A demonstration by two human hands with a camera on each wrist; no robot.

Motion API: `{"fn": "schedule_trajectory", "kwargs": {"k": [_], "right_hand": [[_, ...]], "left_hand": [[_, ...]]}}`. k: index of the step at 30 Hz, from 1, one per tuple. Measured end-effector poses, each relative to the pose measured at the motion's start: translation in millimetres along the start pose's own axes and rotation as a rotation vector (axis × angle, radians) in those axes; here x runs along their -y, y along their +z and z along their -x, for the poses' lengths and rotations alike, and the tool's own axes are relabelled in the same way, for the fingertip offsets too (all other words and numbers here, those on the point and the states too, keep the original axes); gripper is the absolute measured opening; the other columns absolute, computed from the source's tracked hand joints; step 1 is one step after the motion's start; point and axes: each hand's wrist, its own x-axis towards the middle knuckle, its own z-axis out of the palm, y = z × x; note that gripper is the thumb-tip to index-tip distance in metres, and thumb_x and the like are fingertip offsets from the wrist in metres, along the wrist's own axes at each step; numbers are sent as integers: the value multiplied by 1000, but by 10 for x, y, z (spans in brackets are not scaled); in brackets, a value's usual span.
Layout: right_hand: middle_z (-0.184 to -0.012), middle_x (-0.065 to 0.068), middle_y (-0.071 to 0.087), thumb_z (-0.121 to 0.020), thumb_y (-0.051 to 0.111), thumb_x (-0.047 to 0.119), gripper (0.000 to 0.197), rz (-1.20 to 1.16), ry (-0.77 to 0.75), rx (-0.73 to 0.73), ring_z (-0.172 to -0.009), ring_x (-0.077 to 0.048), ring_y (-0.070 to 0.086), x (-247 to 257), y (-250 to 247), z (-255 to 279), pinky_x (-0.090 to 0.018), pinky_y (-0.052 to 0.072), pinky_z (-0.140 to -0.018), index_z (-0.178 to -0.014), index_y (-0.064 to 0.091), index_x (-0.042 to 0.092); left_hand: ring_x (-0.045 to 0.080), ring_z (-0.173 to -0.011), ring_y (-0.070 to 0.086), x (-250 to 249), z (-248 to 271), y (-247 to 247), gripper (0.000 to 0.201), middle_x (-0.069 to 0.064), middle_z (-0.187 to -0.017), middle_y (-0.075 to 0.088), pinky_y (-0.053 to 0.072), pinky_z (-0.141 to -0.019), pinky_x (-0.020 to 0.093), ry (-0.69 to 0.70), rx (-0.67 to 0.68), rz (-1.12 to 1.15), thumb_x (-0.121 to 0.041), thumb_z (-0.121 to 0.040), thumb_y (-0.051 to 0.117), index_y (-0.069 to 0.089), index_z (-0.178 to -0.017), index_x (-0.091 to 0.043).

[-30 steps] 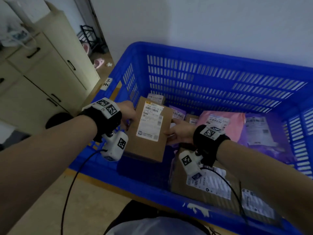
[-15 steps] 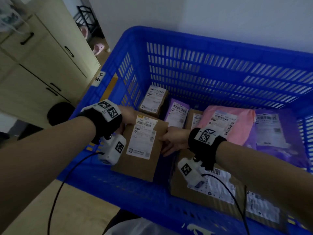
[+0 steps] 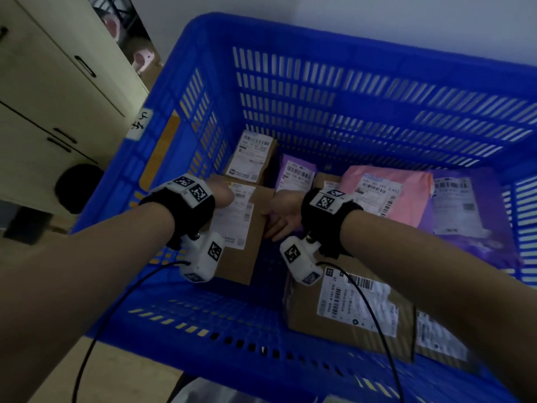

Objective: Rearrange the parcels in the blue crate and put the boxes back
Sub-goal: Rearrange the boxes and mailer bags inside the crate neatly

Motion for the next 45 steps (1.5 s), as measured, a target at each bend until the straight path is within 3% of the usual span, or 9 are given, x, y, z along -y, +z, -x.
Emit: {"fn": "schedule_trajectory", "kwargs": {"k": [3,7,10,12,15,17,33,40,45], "right_hand": [[-145,-23,39,-102,37,17,46,6,-3,-6,-126,-37,48,19,9,-1,-43,46,-87,-145,29,4],[-140,-22,45,-101,39,15,40,68,-22,-34,-127,-37,47,16,34,27,-42,45,-93,-139,37,3],[-135,-21,52,-99,44,12,37,156,-84,-135,-124,-36,52,-13,-75,109,-42,44,-100,-133,45,-2],[-133,-20,53,-99,46,12,37,120,-144,-202,-118,-35,56,-13,-205,217,-44,48,-98,-134,44,0],[-136,-16,51,-100,45,18,43,117,-202,-295,-111,-30,56,-9,-320,411,-40,49,-87,-141,39,4],[-136,-13,51,-99,45,20,45,166,-232,-335,-112,-28,56,1,-360,517,-39,49,-86,-142,38,7],[-89,-11,64,-96,51,15,14,346,125,-467,-83,-25,61,-1054,-726,1524,-36,51,-79,-98,62,7],[-88,-15,62,-94,52,19,26,671,465,-435,-53,-15,59,-1374,-687,1414,-16,43,-31,-78,55,-1],[-94,-16,65,-88,61,20,32,510,356,-482,-72,-21,60,-1463,-779,1411,-30,54,-59,-104,62,-7]], "left_hand": [[21,-77,51,-9,-100,0,39,12,-92,51,39,-52,16,3,35,-37,-4,-102,31,35,-140,6],[12,-60,34,-8,-145,-89,37,22,-108,56,34,-45,19,20,64,-64,-6,-102,34,39,-137,5],[10,-55,29,-23,-120,-95,18,4,-69,35,33,-57,26,27,-11,-134,-9,-101,37,53,-93,-6],[15,-59,41,-104,-44,-137,14,6,-74,42,35,-51,25,37,-38,-162,-13,-100,40,49,-90,-7],[27,-120,52,-195,-79,-86,44,11,-141,44,47,-87,29,161,-58,-174,-20,-98,45,38,-141,-12],[27,-130,45,-293,-31,-54,49,9,-152,34,44,-92,30,261,-66,-155,-21,-99,45,33,-147,-15],[32,-115,54,-770,405,450,78,7,-144,39,51,-93,46,366,650,17,-53,-78,67,39,-142,-21],[32,-119,51,-734,295,812,59,9,-135,48,47,-98,53,311,687,34,-30,-84,70,46,-135,-16],[23,-96,59,-753,240,790,35,7,-110,61,51,-93,39,346,652,160,-20,-90,62,54,-123,-10]]}}
